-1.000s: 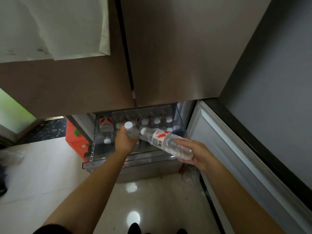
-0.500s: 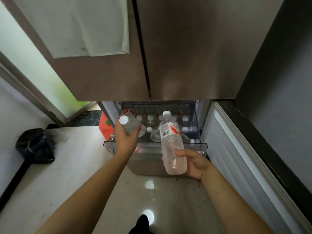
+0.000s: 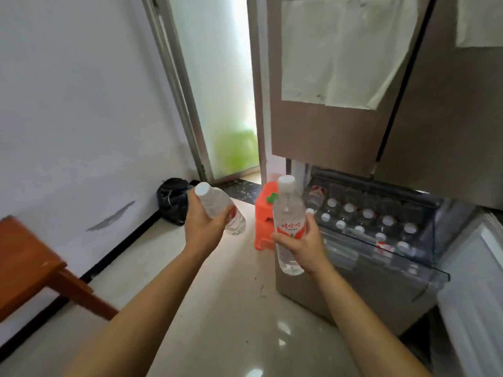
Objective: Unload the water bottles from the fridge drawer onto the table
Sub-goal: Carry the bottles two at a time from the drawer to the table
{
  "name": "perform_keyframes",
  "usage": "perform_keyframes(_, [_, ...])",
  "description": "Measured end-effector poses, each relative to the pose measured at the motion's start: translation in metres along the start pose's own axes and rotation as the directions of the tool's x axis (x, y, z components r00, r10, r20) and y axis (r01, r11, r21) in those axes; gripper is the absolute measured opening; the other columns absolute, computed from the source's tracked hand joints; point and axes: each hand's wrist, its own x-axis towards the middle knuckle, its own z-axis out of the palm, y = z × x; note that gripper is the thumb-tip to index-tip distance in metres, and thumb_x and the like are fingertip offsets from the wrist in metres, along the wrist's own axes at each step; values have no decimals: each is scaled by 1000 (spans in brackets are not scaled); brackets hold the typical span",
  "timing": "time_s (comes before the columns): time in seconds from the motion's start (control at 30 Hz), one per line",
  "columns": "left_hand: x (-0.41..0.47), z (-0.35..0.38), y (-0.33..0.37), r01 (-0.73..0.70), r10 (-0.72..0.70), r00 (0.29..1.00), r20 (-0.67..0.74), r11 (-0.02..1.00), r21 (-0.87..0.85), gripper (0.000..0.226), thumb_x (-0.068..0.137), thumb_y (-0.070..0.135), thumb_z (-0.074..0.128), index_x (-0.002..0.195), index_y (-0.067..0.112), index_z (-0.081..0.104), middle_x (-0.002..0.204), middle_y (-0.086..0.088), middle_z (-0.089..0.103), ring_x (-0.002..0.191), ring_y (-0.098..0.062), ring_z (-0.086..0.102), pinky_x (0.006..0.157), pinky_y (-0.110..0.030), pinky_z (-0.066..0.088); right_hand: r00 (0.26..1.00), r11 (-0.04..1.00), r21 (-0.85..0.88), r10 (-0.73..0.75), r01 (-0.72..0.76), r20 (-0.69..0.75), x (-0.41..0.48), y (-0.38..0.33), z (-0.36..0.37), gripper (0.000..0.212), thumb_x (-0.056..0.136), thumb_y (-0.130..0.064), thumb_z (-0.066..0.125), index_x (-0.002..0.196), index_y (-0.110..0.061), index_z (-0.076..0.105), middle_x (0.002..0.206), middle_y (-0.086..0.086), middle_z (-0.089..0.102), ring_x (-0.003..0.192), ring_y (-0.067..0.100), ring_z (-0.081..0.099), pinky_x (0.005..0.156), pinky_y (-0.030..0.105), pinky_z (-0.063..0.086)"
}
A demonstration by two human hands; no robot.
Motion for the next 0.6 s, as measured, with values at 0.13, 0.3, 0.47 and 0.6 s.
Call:
perform_keyframes(0.13, [-9, -121, -38, -8, 8, 998, -58, 1000, 3, 60, 77, 25, 81, 117, 41, 39, 109, 15, 55, 102, -14, 57, 87, -35, 51, 988, 989, -104, -95, 107, 120, -25, -12, 113, 57, 68, -3, 86, 106, -28, 51, 102, 2, 68, 88, 18, 66, 77, 34, 54])
perform_keyframes(0.3, [-29, -292, -80, 42, -31, 987, -160, 997, 66, 67, 78, 17, 82, 128, 30, 40, 125, 6, 53, 115, -16, 50, 97, -35, 45, 952, 987, -85, -106, 136, 288, -61, -24, 287, 55, 64, -13, 87, 104, -33, 55, 99, -3, 70, 94, 22, 67, 81, 36, 56])
perform_keyframes(0.47, [-48, -439, -120, 106, -74, 937, -342, 992, 75, 62, 75, 16, 83, 122, 31, 46, 118, 2, 57, 106, -14, 56, 99, -44, 49, 853, 978, -104, -104, 182, 512, -101, -30, 441, 62, 69, -10, 86, 115, -27, 48, 107, -3, 62, 95, 14, 63, 72, 22, 51])
perform_keyframes(0.6, [-61, -524, -158, 192, -134, 855, -501, 979, 66, 65, 75, 17, 83, 129, 28, 47, 121, 3, 57, 110, -15, 56, 98, -42, 50, 753, 966, -104, -114, 235, 648, -119, -23, 547, 73, 65, -20, 93, 123, -23, 47, 108, -5, 62, 98, 10, 63, 72, 17, 50])
